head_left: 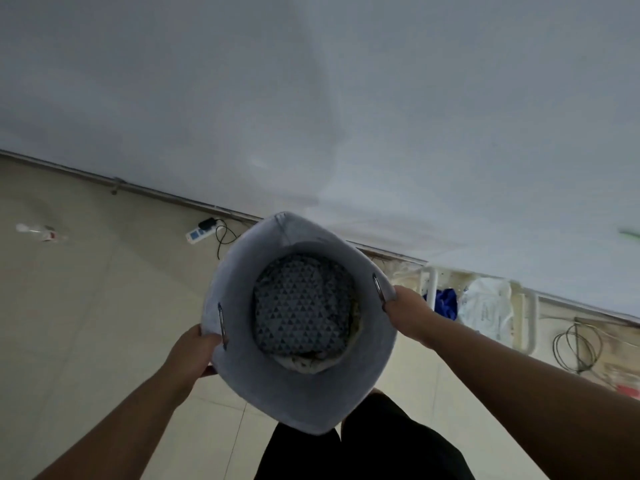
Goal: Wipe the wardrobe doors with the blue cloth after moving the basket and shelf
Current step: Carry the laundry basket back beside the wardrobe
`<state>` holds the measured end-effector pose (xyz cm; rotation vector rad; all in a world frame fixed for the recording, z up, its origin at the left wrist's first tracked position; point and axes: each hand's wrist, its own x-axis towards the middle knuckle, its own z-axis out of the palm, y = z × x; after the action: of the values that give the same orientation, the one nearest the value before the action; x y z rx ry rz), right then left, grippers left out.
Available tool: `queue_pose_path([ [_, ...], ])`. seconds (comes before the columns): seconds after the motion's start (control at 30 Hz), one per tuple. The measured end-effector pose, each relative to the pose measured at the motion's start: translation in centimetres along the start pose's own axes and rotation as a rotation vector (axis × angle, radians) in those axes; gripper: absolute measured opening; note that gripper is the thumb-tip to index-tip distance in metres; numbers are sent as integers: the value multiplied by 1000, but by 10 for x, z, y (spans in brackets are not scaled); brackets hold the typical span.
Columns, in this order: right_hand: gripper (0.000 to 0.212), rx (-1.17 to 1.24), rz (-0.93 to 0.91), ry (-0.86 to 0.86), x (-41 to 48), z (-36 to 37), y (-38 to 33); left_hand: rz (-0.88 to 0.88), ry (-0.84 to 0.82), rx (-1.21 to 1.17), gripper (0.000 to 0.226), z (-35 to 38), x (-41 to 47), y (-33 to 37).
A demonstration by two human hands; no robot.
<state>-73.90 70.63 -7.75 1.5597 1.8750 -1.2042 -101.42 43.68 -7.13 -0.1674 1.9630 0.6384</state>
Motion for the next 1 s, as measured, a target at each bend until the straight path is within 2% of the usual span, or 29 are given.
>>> queue_pose_path([
  [0.13, 18, -41, -6, 29, -25, -22, -13, 4, -7, -69, 19, -16, -33, -16],
  [0.27, 16, -207, -85, 31, -26, -40, -32, -13, 20, -189, 14, -17, -50, -36],
  [0.43, 16, -348, -169, 34, -12, -50, -60, -48, 111, -254, 45, 0, -77, -59],
  [0.53, 21, -404, -239, -8, -2, -48, -79, -63, 194, -325, 47, 17, -104, -78],
  [0.63, 15, -590, -401, -70, 10, -43, -100, -122, 322, -446, 47, 37, -133, -100],
  [0.73, 24, -763, -542, -152, 6, -29, -125, -180, 419, -550, 47, 60, -163, -129],
  [0.8, 20, -889, -640, -187, -4, -14, -142, -223, 481, -639, 47, 78, -185, -152],
  [0.93, 26, -1151, -929, -259, -37, 29, -166, -315, 592, -815, 48, 122, -226, -207],
  [1.0, 24, -1167, -939, -326, -59, 58, -170, -362, 636, -903, 49, 148, -246, -236],
])
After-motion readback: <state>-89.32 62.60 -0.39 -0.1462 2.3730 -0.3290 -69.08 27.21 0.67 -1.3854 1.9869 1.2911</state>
